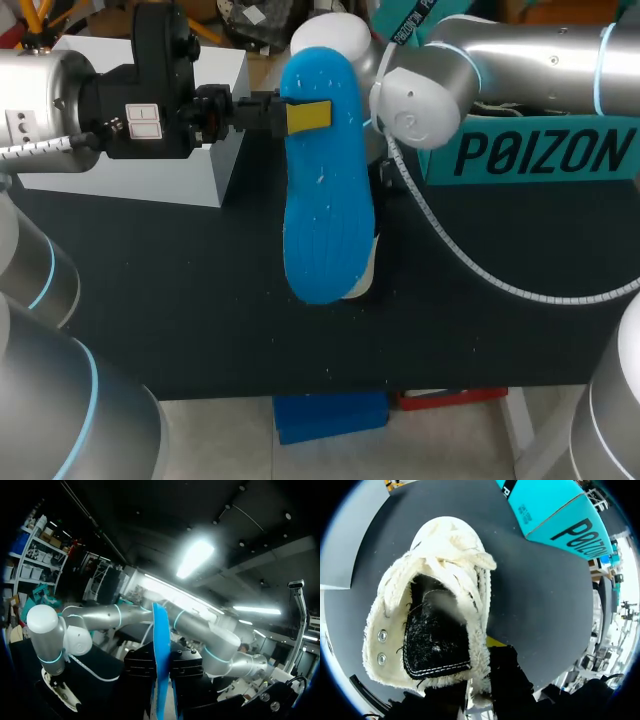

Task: Take the shoe out of the shoebox, open the shoe tongue, remove and reinsert the insole, then place the shoe into the shoebox

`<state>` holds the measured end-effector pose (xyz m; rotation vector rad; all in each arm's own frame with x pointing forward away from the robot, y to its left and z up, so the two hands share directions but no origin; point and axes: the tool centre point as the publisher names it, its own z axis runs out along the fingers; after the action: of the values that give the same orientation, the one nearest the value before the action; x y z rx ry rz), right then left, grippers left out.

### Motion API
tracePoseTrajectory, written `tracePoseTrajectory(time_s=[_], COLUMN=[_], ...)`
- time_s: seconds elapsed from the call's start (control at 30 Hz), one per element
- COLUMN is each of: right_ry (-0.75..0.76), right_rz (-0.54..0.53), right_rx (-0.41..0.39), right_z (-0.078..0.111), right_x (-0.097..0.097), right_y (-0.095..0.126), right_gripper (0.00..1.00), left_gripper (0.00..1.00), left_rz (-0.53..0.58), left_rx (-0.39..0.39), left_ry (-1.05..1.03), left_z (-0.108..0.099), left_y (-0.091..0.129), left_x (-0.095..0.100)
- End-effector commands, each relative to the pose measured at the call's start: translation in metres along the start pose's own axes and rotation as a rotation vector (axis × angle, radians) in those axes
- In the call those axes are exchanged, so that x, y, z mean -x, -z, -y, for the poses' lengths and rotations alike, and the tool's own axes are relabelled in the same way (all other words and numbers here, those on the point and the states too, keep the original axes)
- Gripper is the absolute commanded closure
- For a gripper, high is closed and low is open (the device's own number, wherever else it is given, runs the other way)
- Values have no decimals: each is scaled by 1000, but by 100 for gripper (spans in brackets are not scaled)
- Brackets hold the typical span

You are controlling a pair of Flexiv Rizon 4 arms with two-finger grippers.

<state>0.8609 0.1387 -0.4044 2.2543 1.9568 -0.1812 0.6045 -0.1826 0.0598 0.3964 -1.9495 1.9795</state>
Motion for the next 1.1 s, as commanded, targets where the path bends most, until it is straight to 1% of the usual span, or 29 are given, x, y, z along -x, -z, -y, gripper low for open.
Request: tracePoseTrajectory(time_s=[0.03,0.23,0.37,0.53,0.63,0.77,0.8,0.83,0.87,1.1], right_ry=[-34,-99,-124,-143,-147,-132,-104,-44,-29,-29], right_rz=[-14,-161,-264,-399,-468,-593,-602,-591,-574,-574], right_rx=[1,14,38,73,92,115,125,160,178,178], right_z=[1,7,11,15,16,16,16,17,17,17], right_x=[7,14,15,14,17,21,20,18,18,18], right_y=[0,11,23,44,58,79,85,91,97,97], right_gripper=[0,0,0,0,0,0,0,0,0,0], left_gripper=[100,100,100,100,100,100,100,100,100,100], left_rz=[3,3,3,3,3,3,3,3,3,3], left_rx=[3,3,3,3,3,3,3,3,3,3], left_ry=[1,1,1,1,1,1,1,1,1,1], left_z=[0,0,0,0,0,0,0,0,0,0], left_y=[0,0,0,0,0,0,0,0,0,0], left_x=[-1,-1,-1,-1,-1,-1,-1,-1,-1,-1])
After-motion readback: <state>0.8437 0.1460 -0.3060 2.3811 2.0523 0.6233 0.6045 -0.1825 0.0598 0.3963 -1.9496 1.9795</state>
